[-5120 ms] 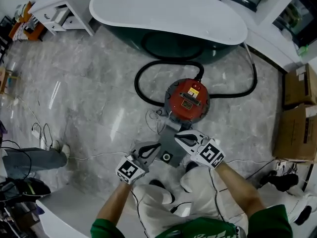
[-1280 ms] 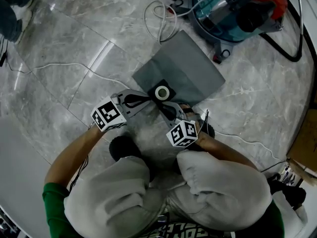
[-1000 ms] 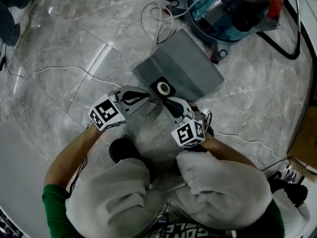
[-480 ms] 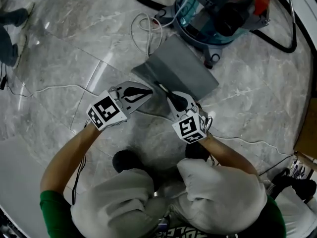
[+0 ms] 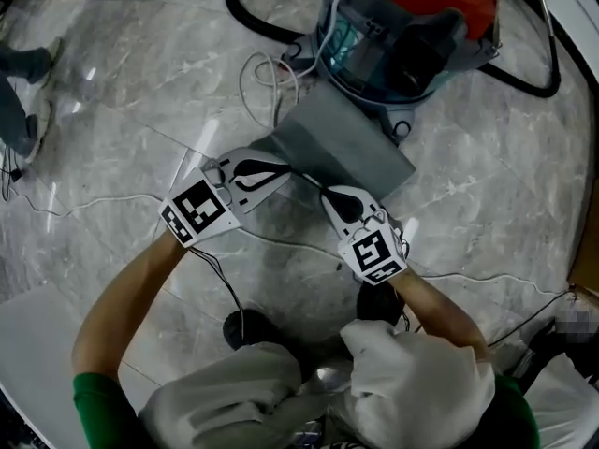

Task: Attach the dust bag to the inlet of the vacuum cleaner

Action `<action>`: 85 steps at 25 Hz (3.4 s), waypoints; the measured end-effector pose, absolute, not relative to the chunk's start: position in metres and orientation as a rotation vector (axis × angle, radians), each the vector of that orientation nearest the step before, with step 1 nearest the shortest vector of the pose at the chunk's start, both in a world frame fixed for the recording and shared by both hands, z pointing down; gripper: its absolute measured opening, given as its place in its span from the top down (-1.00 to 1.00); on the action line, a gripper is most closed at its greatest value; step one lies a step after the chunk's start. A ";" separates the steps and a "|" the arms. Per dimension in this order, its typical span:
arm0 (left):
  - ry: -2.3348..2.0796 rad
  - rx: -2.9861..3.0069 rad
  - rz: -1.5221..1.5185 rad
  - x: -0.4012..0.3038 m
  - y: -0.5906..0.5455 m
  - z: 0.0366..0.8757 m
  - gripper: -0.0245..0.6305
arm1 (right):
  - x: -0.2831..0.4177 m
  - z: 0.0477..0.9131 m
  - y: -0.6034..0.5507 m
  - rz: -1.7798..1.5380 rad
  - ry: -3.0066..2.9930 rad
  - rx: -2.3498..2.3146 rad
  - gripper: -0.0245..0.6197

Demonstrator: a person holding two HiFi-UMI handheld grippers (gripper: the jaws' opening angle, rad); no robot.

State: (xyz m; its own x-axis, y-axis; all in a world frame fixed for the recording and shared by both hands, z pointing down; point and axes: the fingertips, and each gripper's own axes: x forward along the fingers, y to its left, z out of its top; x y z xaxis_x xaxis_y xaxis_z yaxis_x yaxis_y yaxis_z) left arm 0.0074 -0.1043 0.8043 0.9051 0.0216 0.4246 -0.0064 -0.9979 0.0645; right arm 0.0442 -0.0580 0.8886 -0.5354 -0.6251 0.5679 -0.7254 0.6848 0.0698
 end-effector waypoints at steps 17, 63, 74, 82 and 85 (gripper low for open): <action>0.215 3.184 0.730 0.035 -0.134 0.777 0.92 | 0.072 0.788 -0.077 0.065 -2.418 1.007 0.88; 0.186 3.461 0.764 0.078 -0.135 0.654 0.91 | 0.114 0.632 -0.109 -0.193 -2.564 1.219 0.88; 0.132 3.512 0.841 0.091 -0.156 0.628 0.89 | 0.123 0.610 -0.125 -0.180 -2.555 1.296 0.88; 0.121 3.549 0.823 0.103 -0.165 0.620 0.88 | 0.136 0.604 -0.135 -0.176 -2.512 1.348 0.88; 0.099 3.553 0.805 0.107 -0.170 0.619 0.88 | 0.141 0.603 -0.139 -0.175 -2.507 1.362 0.88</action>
